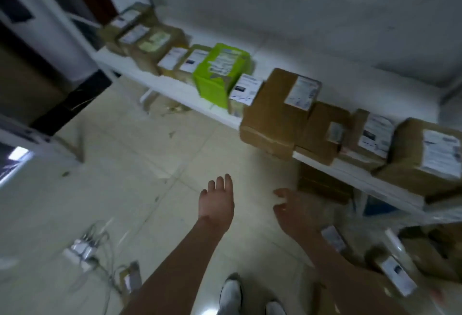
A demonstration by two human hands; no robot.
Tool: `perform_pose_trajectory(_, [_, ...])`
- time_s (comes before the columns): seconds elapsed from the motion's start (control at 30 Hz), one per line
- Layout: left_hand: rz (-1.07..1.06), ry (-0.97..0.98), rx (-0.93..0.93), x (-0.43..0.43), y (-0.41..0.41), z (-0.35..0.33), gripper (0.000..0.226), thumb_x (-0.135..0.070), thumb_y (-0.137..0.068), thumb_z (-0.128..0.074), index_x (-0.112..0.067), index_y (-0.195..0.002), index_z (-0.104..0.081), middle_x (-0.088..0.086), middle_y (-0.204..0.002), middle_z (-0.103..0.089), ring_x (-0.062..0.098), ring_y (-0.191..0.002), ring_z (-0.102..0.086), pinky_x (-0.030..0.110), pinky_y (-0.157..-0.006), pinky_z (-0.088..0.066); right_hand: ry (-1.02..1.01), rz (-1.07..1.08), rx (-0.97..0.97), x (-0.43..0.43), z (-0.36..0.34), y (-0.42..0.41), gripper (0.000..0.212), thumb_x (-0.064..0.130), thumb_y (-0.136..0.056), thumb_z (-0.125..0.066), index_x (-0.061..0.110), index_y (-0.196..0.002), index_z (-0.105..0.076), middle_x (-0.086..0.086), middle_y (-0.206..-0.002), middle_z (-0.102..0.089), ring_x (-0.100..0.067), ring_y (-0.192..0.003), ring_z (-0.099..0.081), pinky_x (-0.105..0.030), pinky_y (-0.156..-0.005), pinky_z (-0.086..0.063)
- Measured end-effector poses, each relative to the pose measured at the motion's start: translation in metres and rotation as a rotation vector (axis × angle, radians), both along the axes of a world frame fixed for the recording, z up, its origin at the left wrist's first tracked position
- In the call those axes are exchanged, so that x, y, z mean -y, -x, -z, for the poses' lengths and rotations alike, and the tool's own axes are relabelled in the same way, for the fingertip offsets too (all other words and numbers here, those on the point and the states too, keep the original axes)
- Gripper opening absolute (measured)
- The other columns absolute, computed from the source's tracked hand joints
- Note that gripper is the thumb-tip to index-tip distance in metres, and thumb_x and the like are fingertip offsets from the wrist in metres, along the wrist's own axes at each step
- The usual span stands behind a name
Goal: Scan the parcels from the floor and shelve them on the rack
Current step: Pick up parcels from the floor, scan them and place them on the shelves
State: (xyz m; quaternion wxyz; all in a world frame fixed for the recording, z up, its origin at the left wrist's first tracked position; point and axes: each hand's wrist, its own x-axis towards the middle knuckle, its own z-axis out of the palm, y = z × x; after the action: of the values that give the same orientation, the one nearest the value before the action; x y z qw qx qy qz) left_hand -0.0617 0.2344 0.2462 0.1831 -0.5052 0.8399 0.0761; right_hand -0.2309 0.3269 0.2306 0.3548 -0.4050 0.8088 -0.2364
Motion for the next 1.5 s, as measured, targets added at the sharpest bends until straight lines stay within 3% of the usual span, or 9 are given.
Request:
perform_pose_trajectory(0.17, [-0.356, -0.024, 0.072, -0.03, -0.112, 0.002, 0.066, -0.019, -0.102, -0.045, -0.005, -0.156, -0.01, 0.011, -0.149, -0.036, 0.03, -0.133, -0.04, 0.037, -0.099, -0.043, -0.005, -0.288, 0.002, 0.016, 0.004, -0.07, 0.032, -0.004, -0.087, -0.061, 0.007, -0.116, -0.068, -0.007, -0.113, -0.067, -0.021, -0.092, -0.062, -0.016, -0.082, -0.037])
perform_pose_trajectory(0.33, [-0.633, -0.025, 0.049, -0.075, -0.198, 0.011, 0.059, -0.02, -0.103, -0.041, -0.007, -0.155, -0.017, 0.01, -0.145, -0.041, 0.029, -0.13, -0.044, 0.038, -0.096, -0.044, -0.027, -0.473, 0.039, 0.026, 0.016, -0.14, 0.029, -0.008, -0.082, -0.061, 0.008, -0.104, -0.072, -0.009, -0.1, -0.073, -0.019, -0.081, -0.065, -0.028, -0.086, -0.052])
perform_pose_trajectory(0.5, [-0.873, -0.047, 0.036, -0.127, -0.271, 0.026, 0.056, -0.021, -0.102, -0.042, -0.009, -0.153, -0.021, 0.009, -0.146, -0.042, 0.028, -0.133, -0.043, 0.037, -0.098, -0.044, -0.051, -0.686, 0.024, 0.028, 0.029, -0.218, 0.025, -0.008, -0.083, -0.06, 0.008, -0.097, -0.074, -0.005, -0.091, -0.073, -0.014, -0.079, -0.064, 0.0, -0.068, -0.04])
perform_pose_trajectory(0.63, [-1.029, -0.078, 0.029, -0.167, -0.324, 0.04, 0.056, -0.02, -0.103, -0.04, -0.01, -0.154, -0.02, 0.008, -0.149, -0.04, 0.028, -0.133, -0.042, 0.037, -0.097, -0.044, -0.084, -0.845, 0.024, 0.027, 0.039, -0.286, 0.022, -0.008, -0.085, -0.06, 0.004, -0.098, -0.074, 0.0, -0.088, -0.069, -0.013, -0.081, -0.064, 0.003, -0.066, -0.038])
perform_pose_trajectory(0.77, [-1.166, -0.099, -0.005, -0.196, -0.375, 0.048, 0.045, -0.018, -0.103, -0.038, -0.011, -0.147, -0.03, 0.007, -0.141, -0.046, 0.027, -0.13, -0.045, 0.037, -0.097, -0.044, -0.113, -0.93, 0.036, 0.018, 0.052, -0.356, 0.023, -0.006, -0.085, -0.06, 0.005, -0.101, -0.074, -0.007, -0.095, -0.074, -0.018, -0.085, -0.067, 0.003, -0.066, -0.038])
perform_pose_trajectory(1.13, [-1.353, -0.11, -0.034, -0.237, -0.495, 0.083, 0.051, -0.014, -0.098, -0.04, -0.009, -0.147, -0.028, 0.008, -0.14, -0.045, 0.026, -0.126, -0.046, 0.033, -0.094, -0.044, -0.16, -1.093, 0.019, -0.002, 0.078, -0.518, 0.027, 0.002, -0.089, -0.052, 0.011, -0.102, -0.074, -0.004, -0.102, -0.074, -0.011, -0.083, -0.059, -0.004, -0.065, -0.037])
perform_pose_trajectory(1.23, [-1.37, -0.127, -0.036, -0.241, -0.514, 0.092, 0.053, -0.015, -0.098, -0.041, -0.008, -0.148, -0.026, 0.008, -0.141, -0.044, 0.026, -0.126, -0.045, 0.034, -0.094, -0.044, -0.214, -1.133, 0.025, -0.005, 0.089, -0.546, 0.028, 0.002, -0.089, -0.053, 0.012, -0.108, -0.071, -0.004, -0.107, -0.073, -0.016, -0.095, -0.065, -0.016, -0.077, -0.04])
perform_pose_trajectory(1.5, [-1.442, -0.166, -0.055, -0.27, -0.523, 0.128, 0.059, -0.026, -0.097, -0.055, -0.009, -0.147, -0.027, 0.008, -0.141, -0.043, 0.025, -0.126, -0.045, 0.033, -0.092, -0.045, -0.284, -1.211, -0.04, -0.025, 0.131, -0.564, 0.033, 0.007, -0.092, -0.06, 0.009, -0.125, -0.063, -0.01, -0.126, -0.065, -0.026, -0.117, -0.06, -0.023, -0.09, -0.043])
